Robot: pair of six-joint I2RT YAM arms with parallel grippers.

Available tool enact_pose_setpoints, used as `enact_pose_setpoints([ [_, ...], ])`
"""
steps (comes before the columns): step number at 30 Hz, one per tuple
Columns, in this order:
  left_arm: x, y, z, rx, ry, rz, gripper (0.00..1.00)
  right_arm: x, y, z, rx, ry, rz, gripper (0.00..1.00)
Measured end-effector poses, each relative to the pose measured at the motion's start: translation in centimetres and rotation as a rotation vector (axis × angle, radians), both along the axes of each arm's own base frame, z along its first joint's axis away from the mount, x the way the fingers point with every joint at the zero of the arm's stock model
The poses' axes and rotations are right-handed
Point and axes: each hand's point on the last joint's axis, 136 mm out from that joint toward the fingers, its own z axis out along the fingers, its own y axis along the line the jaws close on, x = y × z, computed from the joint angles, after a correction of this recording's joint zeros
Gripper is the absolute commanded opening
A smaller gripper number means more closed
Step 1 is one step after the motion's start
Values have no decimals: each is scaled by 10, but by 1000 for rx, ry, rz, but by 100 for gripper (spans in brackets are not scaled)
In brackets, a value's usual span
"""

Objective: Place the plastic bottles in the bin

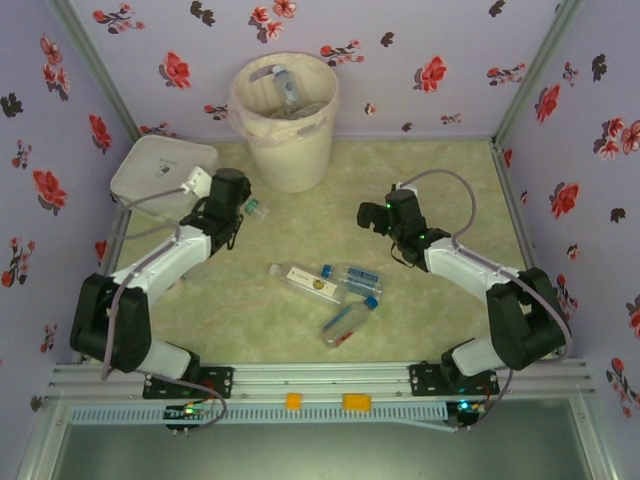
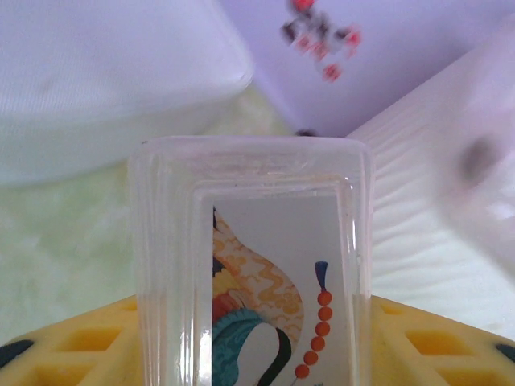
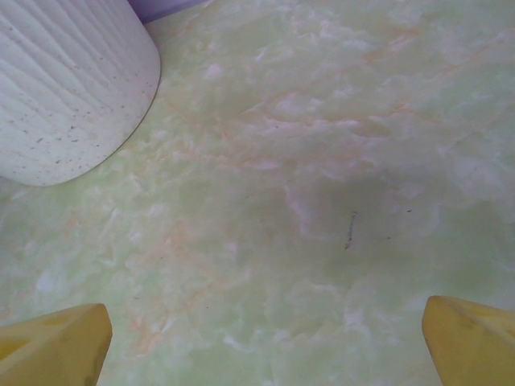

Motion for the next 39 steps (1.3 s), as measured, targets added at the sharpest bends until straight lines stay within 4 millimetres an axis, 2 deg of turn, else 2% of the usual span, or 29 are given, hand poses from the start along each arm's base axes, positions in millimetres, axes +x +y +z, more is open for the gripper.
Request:
enact_pose_setpoints([
  [5,24,13,58,8,-117,-104,52,0,4,0,34,-3,4,100],
  [8,44,13,109,25,-196,-184,52,2,6,0,43,-8,7,100],
  [12,64,-15,183,64,-321,-348,52,2,7,-1,53,-3,9,100],
  [14,73,-30,214,84,-371,-423,52,1,8,-1,61,1,10,100],
  [16,83,-44,236,107,-410,-485,51,1,9,-1,65,2,13,100],
  [19,103,-61,255,141,-432,-560,51,1,10,-1,71,4,17,100],
  [23,136,-84,251,145,-416,-652,50,0,13,-1,85,10,27,100],
  [27,166,-104,213,121,-341,-715,50,-2,14,-3,92,13,33,100],
  [32,188,-115,160,89,-232,-744,51,-5,13,-5,90,16,33,100],
  [36,193,-117,139,65,-185,-743,61,-5,13,-2,93,11,34,100],
  [39,193,-117,142,52,-186,-737,91,-5,13,-2,92,11,34,100],
])
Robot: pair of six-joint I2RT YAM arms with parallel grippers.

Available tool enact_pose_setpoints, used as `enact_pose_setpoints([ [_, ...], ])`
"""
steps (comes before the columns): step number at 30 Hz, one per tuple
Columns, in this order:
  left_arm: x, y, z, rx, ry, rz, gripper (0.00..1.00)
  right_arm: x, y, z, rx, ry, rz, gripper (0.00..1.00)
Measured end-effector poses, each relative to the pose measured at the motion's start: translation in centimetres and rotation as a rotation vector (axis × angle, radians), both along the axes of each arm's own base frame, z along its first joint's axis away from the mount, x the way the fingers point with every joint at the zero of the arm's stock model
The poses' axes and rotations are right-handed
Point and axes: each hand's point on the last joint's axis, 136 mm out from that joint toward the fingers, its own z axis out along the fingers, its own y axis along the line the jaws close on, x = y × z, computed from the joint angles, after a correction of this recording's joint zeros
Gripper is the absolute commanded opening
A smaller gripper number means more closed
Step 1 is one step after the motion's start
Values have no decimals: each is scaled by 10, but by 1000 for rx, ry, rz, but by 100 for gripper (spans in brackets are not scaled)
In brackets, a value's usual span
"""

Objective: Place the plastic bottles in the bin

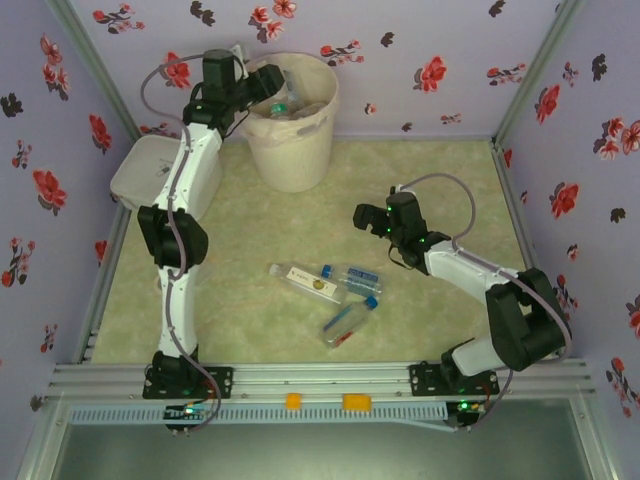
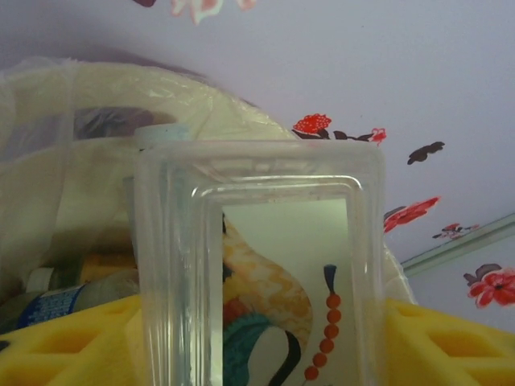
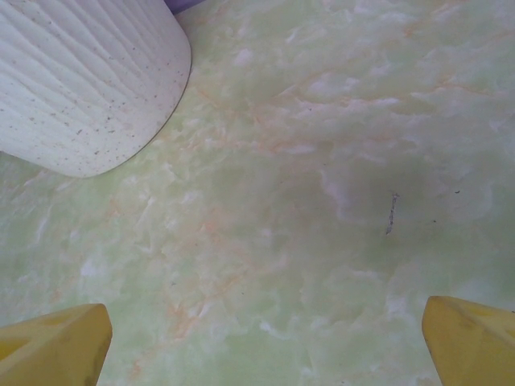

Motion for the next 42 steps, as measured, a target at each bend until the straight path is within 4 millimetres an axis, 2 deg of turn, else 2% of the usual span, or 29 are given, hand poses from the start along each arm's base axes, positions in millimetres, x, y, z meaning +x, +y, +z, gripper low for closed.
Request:
enact_pose_setpoints([
  [1,0,0,2,-1,-5,0,99,0,0,0,0,0,0,100],
  [8,-5,0,10,9,-17,-6,100,-2,-4,-1,-26,4,-2,100],
  [11,-19,5,16,29,-13,-4,100,-5,-7,3,-46,-1,1,100],
  [15,-52,14,35,48,-27,-4,100,-12,-9,0,-94,23,17,100],
  [19,-96,21,56,54,-88,-15,100,-24,-2,-4,-153,66,59,100],
  [23,-140,21,55,45,-133,-36,100,-40,12,-5,-206,112,132,99],
  [25,-158,18,43,38,-139,-50,100,-49,19,-4,-230,137,176,100],
  [28,-181,13,8,27,-115,-71,100,-64,30,-5,-262,178,254,95],
  [32,-206,3,-63,34,-9,-104,100,-87,42,-12,-269,248,370,90],
  [36,-227,-2,-127,41,115,-123,100,-112,49,-24,-304,335,458,92],
  [38,-236,-2,-148,37,161,-126,100,-122,49,-31,-338,375,487,95],
  [39,-240,-2,-154,31,175,-126,100,-127,48,-35,-358,398,499,99],
  [42,-248,-3,-168,-3,197,-119,100,-142,44,-45,-402,458,523,100],
])
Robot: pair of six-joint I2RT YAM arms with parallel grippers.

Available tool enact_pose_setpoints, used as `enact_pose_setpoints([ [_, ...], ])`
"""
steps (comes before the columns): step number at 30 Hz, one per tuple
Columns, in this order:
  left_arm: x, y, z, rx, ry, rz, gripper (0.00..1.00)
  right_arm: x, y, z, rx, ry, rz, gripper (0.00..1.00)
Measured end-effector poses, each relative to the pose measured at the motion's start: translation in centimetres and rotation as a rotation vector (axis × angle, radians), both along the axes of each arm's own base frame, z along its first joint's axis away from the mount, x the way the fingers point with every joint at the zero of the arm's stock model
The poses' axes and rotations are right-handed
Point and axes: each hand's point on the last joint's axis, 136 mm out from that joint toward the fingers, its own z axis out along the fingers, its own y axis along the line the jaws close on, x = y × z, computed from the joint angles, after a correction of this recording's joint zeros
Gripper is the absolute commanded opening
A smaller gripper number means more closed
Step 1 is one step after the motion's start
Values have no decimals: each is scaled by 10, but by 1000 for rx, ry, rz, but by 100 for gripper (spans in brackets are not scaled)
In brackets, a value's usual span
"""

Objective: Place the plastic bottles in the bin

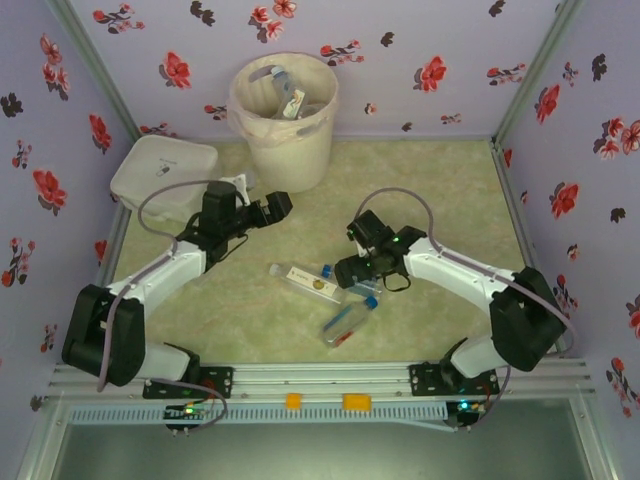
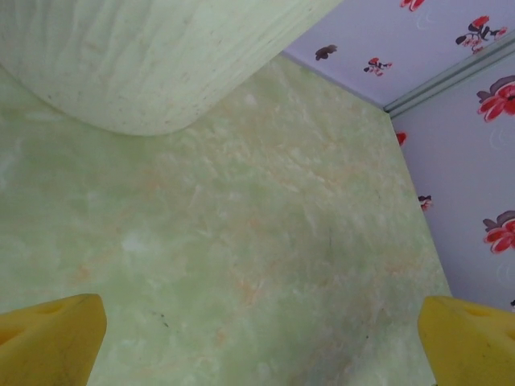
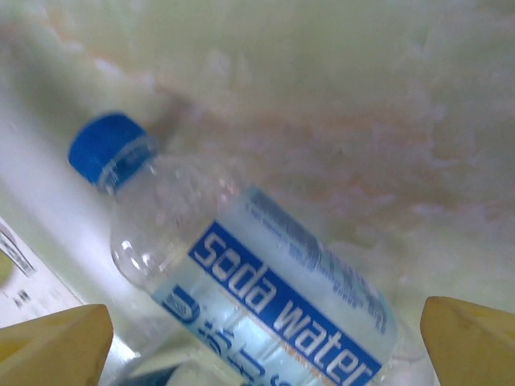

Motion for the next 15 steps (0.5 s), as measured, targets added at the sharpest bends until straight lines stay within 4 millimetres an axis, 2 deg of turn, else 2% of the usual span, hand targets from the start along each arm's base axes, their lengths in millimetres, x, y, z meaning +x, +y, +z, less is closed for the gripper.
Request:
enact_pose_setpoints([
  [3,-1,-1,-3,-38,1,13,100,-10,-3,-6,-34,35,15,100],
  [7,5,-6,4,-83,-19,12,100,-14,-9,-14,-87,50,18,100],
  [15,11,-20,5,-116,-26,-15,100,-1,-17,-22,-174,19,-6,99],
])
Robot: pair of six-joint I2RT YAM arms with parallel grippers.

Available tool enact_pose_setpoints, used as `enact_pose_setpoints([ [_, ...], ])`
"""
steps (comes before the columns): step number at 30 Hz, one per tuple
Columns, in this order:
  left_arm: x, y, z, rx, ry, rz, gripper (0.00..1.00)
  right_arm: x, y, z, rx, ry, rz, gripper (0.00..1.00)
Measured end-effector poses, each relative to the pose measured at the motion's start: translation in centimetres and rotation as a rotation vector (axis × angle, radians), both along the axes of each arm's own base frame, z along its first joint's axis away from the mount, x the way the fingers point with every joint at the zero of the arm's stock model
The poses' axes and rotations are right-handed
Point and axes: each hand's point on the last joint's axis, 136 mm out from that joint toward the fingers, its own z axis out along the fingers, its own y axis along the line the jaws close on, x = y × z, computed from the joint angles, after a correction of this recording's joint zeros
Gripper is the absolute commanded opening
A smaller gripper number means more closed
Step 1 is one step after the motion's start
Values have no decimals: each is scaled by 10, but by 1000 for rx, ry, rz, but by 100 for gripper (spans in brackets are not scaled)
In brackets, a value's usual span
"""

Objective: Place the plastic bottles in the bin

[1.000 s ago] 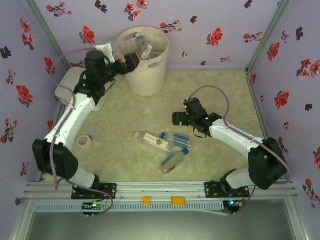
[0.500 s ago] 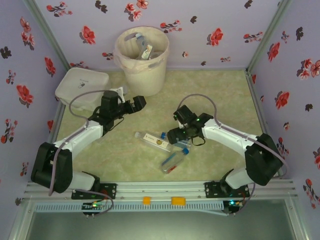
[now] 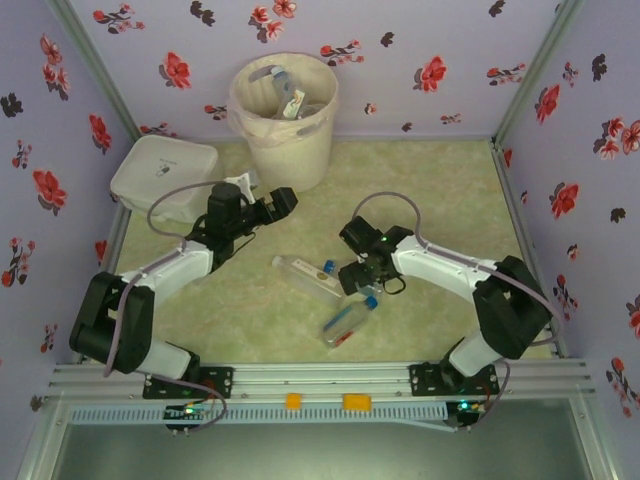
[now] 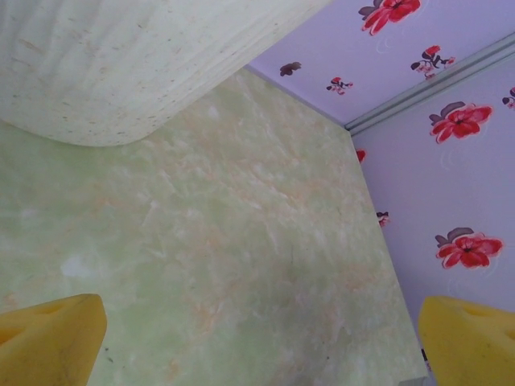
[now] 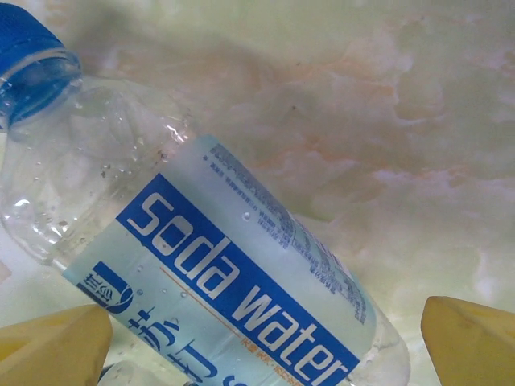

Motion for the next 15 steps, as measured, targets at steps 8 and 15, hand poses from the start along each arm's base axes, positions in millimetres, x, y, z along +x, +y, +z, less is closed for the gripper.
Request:
enact_pose_setpoints([
  [8,3,-13,-6,-33,16,-29,100,13,3,-4,-20,-36,-12,95],
  [15,4,-25,-18,-68,55,-60,100,25,4,-14,-39,-55,-32,92],
])
